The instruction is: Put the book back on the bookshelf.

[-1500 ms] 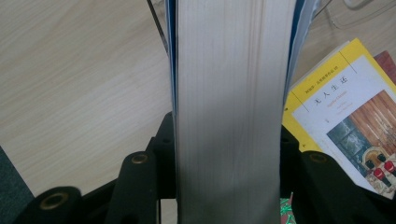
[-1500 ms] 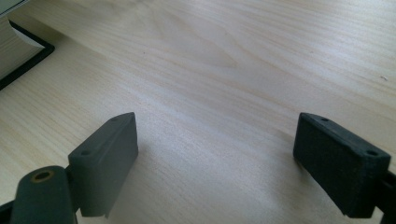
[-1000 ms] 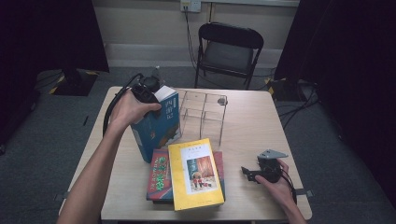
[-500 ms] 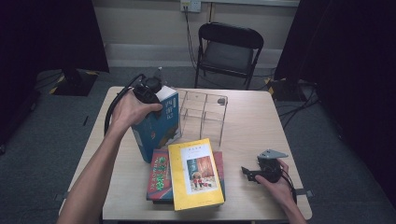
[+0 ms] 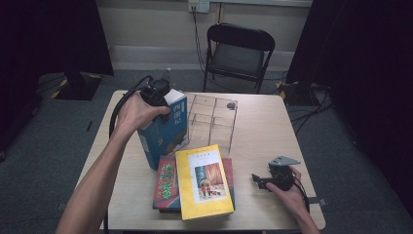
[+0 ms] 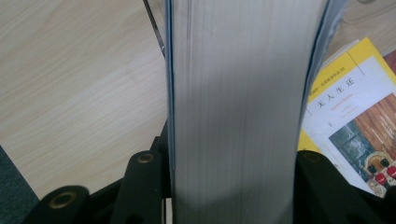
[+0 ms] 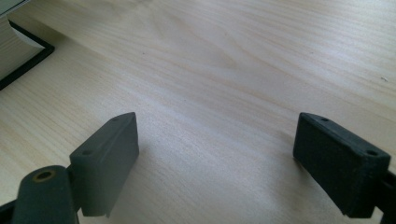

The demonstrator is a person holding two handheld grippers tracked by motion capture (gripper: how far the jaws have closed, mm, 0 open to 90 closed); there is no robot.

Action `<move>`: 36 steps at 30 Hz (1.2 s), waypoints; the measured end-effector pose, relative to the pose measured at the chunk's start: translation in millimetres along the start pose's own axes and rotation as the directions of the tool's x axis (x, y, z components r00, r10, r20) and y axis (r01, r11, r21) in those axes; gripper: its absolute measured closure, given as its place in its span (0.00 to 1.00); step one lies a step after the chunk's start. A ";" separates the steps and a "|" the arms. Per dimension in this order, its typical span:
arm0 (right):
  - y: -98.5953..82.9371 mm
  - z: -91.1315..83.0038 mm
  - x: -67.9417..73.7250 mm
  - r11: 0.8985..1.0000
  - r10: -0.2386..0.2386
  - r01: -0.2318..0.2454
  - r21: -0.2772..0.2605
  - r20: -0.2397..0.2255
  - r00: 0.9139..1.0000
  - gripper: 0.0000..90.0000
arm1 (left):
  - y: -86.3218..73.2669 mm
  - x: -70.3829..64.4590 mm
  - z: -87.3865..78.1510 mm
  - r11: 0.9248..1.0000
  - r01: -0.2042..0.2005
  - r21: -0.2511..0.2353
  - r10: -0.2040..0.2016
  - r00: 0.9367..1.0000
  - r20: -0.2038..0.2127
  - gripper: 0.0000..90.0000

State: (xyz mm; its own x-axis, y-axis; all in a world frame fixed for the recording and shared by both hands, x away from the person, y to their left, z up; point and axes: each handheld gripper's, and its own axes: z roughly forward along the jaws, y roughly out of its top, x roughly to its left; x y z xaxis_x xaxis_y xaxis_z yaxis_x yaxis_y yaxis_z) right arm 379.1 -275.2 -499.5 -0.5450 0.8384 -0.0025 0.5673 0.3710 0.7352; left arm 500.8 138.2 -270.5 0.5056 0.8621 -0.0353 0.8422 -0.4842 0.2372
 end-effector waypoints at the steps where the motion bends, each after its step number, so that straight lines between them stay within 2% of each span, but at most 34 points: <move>1: 0.0 0.0 -0.1 1.000 0.000 0.000 0.000 0.000 1.000 0.16 | 0.9 0.4 -0.3 1.000 0.004 -0.003 -0.004 1.000 0.000 0.68; 12: 0.0 -0.1 -0.1 1.000 0.000 0.000 0.000 -0.001 1.000 0.16 | 18.1 9.0 -9.6 0.999 0.037 -0.018 -0.036 0.999 0.021 0.68; 16: 0.0 -0.1 -0.1 1.000 0.000 0.000 0.000 -0.001 1.000 0.16 | 28.9 10.8 -6.1 0.999 0.048 -0.015 -0.047 0.999 0.022 0.68; 19: -0.1 -0.1 -0.4 1.000 -0.003 0.003 0.000 -0.002 1.000 0.16 | 36.9 17.4 -4.1 0.997 0.077 -0.019 -0.076 0.996 0.052 0.68; 20: -0.2 -0.2 -0.4 1.000 -0.002 0.002 0.000 -0.003 1.000 0.16 | 39.4 16.9 -3.8 0.997 0.079 -0.012 -0.079 0.996 0.048 0.68; 21: -0.2 -0.3 -0.6 1.000 -0.003 0.003 0.000 -0.004 1.000 0.16 | 41.1 16.5 -3.8 0.996 0.081 -0.027 -0.080 0.996 0.044 0.68; 24: -0.3 -0.4 -0.7 1.000 -0.003 0.003 0.001 -0.004 1.000 0.16 | 50.4 13.1 -3.5 0.997 0.067 -0.027 -0.067 0.998 0.020 0.68; 28: -0.3 -0.3 -0.8 1.000 -0.006 0.006 0.001 -0.005 1.000 0.16 | 62.2 14.1 1.2 0.996 0.089 -0.019 -0.088 0.996 0.021 0.68; 33: -0.8 -0.9 -1.1 1.000 -0.005 0.005 0.001 -0.007 1.000 0.16 | 74.1 21.0 11.6 0.990 0.142 -0.023 -0.141 0.989 0.031 0.68; 36: -1.6 -1.7 -2.4 1.000 -0.013 0.013 0.000 -0.014 1.000 0.16 | 79.0 21.8 15.2 0.989 0.147 -0.025 -0.147 0.989 0.022 0.68</move>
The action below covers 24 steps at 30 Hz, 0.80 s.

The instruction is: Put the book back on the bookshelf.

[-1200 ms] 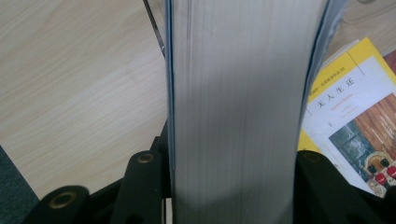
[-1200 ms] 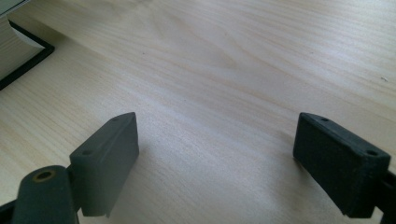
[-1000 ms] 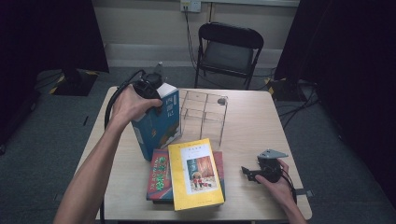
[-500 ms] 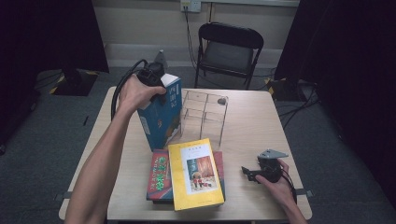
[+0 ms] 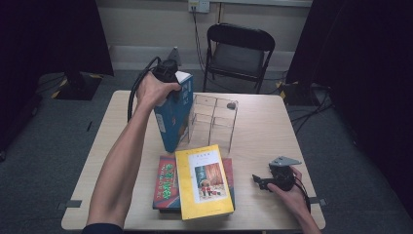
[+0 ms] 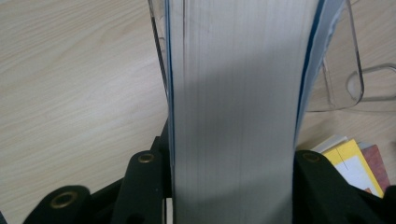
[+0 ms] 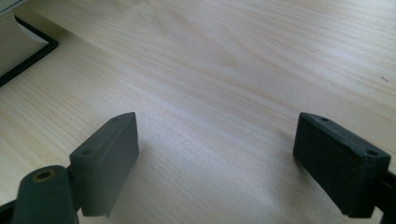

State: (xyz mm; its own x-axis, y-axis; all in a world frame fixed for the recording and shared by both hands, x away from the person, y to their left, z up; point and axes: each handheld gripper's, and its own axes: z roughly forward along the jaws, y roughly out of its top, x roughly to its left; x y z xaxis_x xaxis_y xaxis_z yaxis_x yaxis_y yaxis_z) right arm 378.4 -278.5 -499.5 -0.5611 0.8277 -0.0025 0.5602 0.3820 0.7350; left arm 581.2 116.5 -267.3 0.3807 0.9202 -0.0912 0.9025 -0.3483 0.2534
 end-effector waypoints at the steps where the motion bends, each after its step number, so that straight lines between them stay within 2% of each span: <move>1: -0.2 -0.1 -0.3 1.000 -0.001 0.001 -0.001 -0.001 1.000 0.16 | 2.2 -0.8 2.5 1.000 -0.002 0.001 0.002 1.000 -0.007 0.68; 5: -0.3 -0.2 -0.6 1.000 -0.002 0.002 -0.001 -0.002 1.000 0.16 | 7.3 -4.8 9.3 1.000 -0.007 -0.009 0.007 1.000 -0.026 0.68; 8: -0.3 -0.2 -0.4 1.000 -0.002 0.002 -0.001 -0.001 1.000 0.16 | 8.9 -4.8 10.1 1.000 0.004 -0.008 -0.004 1.000 -0.029 0.68; 12: -0.5 -0.5 -0.3 1.000 0.000 0.000 0.000 0.000 1.000 0.16 | 5.5 1.0 11.4 0.998 0.042 -0.048 -0.043 0.999 -0.013 0.66; 14: -0.7 -0.8 -0.3 1.000 0.000 0.000 0.001 0.001 1.000 0.15 | 1.3 4.9 12.0 0.997 0.027 -0.070 -0.027 1.000 0.003 0.65; 18: -1.1 -1.2 -0.2 1.000 0.001 -0.001 0.001 0.002 1.000 0.15 | -9.0 13.2 11.0 0.992 0.023 -0.124 -0.018 0.999 0.040 0.62; 20: -1.0 -1.2 -0.1 1.000 0.002 -0.002 0.001 0.003 1.000 0.15 | -14.5 17.4 11.4 0.988 0.023 -0.155 -0.014 0.998 0.062 0.57; 23: -0.9 -1.0 0.1 1.000 0.004 -0.004 0.002 0.004 1.000 0.15 | -23.3 21.9 10.3 0.982 0.020 -0.189 -0.009 0.998 0.060 0.50; 24: -0.8 -1.0 0.1 1.000 0.004 -0.004 0.002 0.004 1.000 0.15 | -26.3 23.5 9.5 0.981 0.001 -0.196 0.011 0.998 0.063 0.49</move>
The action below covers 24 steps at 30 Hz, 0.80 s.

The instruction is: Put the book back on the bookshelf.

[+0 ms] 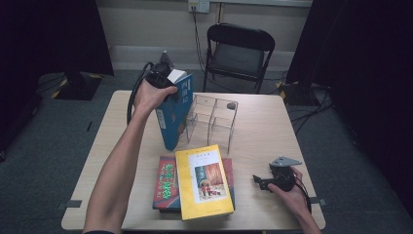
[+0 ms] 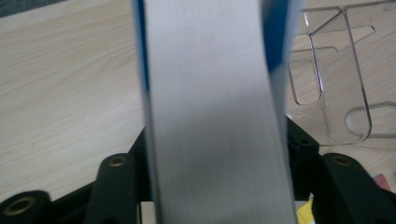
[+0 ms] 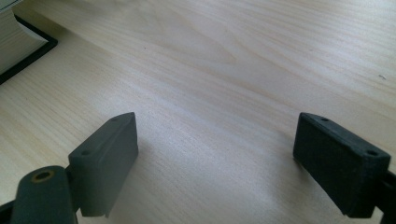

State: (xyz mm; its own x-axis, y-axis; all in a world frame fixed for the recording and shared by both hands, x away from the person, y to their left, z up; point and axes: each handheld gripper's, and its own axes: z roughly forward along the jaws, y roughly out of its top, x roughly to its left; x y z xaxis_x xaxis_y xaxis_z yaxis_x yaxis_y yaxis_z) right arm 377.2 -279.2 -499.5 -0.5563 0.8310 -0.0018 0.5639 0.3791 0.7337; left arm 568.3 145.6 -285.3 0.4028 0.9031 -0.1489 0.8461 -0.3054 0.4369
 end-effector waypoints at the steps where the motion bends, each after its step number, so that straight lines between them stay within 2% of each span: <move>1: 0.0 0.1 -0.1 1.000 -0.001 0.001 -0.001 0.001 1.000 0.15 | -3.5 0.2 -1.3 1.000 -0.004 -0.016 0.004 1.000 0.013 0.49; 2: 0.0 0.1 -0.2 1.000 -0.002 0.002 -0.001 0.001 1.000 0.15 | -7.1 1.8 -2.7 0.999 -0.030 -0.032 0.031 0.999 0.027 0.51; 5: 0.0 0.1 -0.1 1.000 -0.002 0.002 0.000 0.000 1.000 0.15 | -18.9 6.3 -9.4 0.994 -0.025 -0.108 0.033 0.997 0.066 0.49; 6: 0.0 0.1 -0.1 1.000 -0.002 0.002 0.000 0.000 1.000 0.15 | -22.9 7.0 -11.3 0.991 -0.028 -0.131 0.037 0.997 0.070 0.48; 8: 0.0 0.1 0.0 1.000 -0.001 0.001 0.000 0.001 1.000 0.15 | -30.0 7.1 -14.3 0.986 -0.060 -0.156 0.072 0.995 0.072 0.46; 10: 0.0 0.1 0.0 1.000 -0.001 0.001 0.000 0.001 1.000 0.15 | -39.0 7.7 -18.3 0.977 -0.079 -0.197 0.096 0.992 0.077 0.46; 12: 0.1 0.2 0.1 1.000 0.001 -0.001 0.000 0.002 1.000 0.15 | -50.2 7.5 -22.7 0.965 -0.093 -0.247 0.112 0.992 0.062 0.46; 14: 0.1 0.2 0.1 1.000 0.001 -0.001 0.000 0.003 1.000 0.15 | -59.1 8.1 -24.6 0.955 -0.118 -0.272 0.138 0.989 0.056 0.44; 16: 0.2 0.2 0.2 1.000 0.002 -0.002 0.000 0.003 1.000 0.15 | -71.2 9.0 -25.1 0.943 -0.115 -0.314 0.141 0.988 0.062 0.44; 17: 0.2 0.2 0.3 1.000 0.002 -0.002 0.000 0.004 1.000 0.15 | -79.5 10.3 -24.4 0.929 -0.110 -0.354 0.144 0.987 0.070 0.45; 19: 0.2 0.4 0.2 1.000 0.001 -0.001 -0.001 0.004 1.000 0.15 | -89.9 11.8 -22.8 0.907 -0.126 -0.402 0.171 0.982 0.079 0.49; 20: 0.2 0.4 0.2 1.000 0.001 -0.001 -0.001 0.004 1.000 0.15 | -97.3 12.5 -21.6 0.887 -0.146 -0.437 0.193 0.979 0.065 0.51; 24: 0.4 0.6 0.3 1.000 0.002 -0.002 -0.002 0.006 1.000 0.15 | -115.6 12.4 -14.7 0.844 -0.199 -0.499 0.243 0.970 0.024 0.54</move>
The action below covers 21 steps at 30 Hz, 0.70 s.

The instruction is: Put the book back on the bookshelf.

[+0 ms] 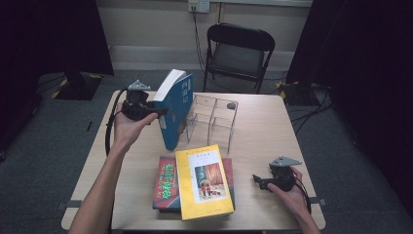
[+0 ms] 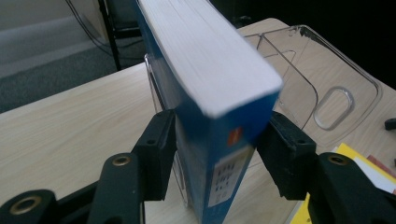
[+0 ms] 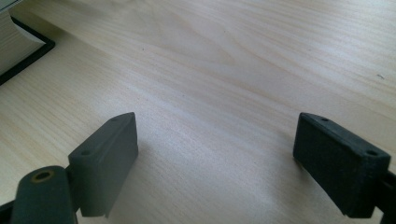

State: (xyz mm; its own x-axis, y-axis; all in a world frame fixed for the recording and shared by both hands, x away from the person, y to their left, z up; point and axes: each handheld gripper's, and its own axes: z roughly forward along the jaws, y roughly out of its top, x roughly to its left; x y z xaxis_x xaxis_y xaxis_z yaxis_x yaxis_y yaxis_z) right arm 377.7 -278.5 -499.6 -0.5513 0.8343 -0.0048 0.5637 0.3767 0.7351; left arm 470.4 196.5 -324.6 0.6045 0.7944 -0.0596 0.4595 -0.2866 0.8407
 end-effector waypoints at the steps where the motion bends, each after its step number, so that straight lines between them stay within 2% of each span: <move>1: 0.1 0.1 0.0 1.000 0.000 0.000 0.000 0.001 1.000 0.15 | -3.7 0.2 0.7 1.000 -0.014 -0.006 0.014 1.000 0.000 0.54; 3: 0.2 0.2 0.0 1.000 0.001 -0.001 0.001 0.002 1.000 0.15 | -10.0 0.2 2.8 1.000 -0.008 -0.028 0.008 1.000 0.007 0.55; 5: 0.3 0.2 0.0 1.000 0.002 -0.002 0.000 0.003 1.000 0.15 | -15.9 -1.3 5.9 1.000 -0.020 -0.013 0.020 1.000 -0.003 0.55; 6: 0.3 0.2 0.1 1.000 0.002 -0.002 0.000 0.003 1.000 0.15 | -18.1 -2.1 7.0 1.000 -0.012 -0.017 0.012 1.000 0.001 0.58; 10: 0.3 0.2 0.1 1.000 0.002 -0.002 0.000 0.003 1.000 0.15 | -25.8 -0.4 6.7 0.999 0.020 -0.025 -0.019 0.999 0.043 0.61; 13: 0.3 0.2 0.1 1.000 0.002 -0.002 0.000 0.003 1.000 0.15 | -30.4 -2.3 4.6 0.999 0.015 -0.032 -0.013 0.999 0.046 0.62; 15: 0.3 0.3 0.1 1.000 0.003 -0.003 0.000 0.003 1.000 0.15 | -34.2 -2.7 2.6 0.998 0.048 -0.040 -0.044 0.996 0.080 0.63; 17: 0.3 0.3 0.1 1.000 0.003 -0.003 0.000 0.003 1.000 0.15 | -37.0 -3.3 1.4 0.997 0.051 -0.051 -0.046 0.995 0.084 0.70; 19: 0.5 0.4 0.2 1.000 0.005 -0.005 0.000 0.004 1.000 0.15 | -38.7 -5.0 1.2 0.994 0.092 -0.059 -0.086 0.991 0.099 0.68; 21: 0.6 0.6 0.2 1.000 0.005 -0.005 0.000 0.004 1.000 0.15 | -39.8 -7.3 2.2 0.996 0.076 -0.053 -0.073 0.995 0.073 0.67</move>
State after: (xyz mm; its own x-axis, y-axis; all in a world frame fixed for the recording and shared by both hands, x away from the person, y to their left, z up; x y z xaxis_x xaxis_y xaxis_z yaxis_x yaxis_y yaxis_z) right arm 378.3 -277.9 -499.5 -0.5460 0.8378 -0.0042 0.5661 0.3727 0.7353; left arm 449.1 200.9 -358.8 0.6156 0.7717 -0.1596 0.4694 -0.1964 0.8608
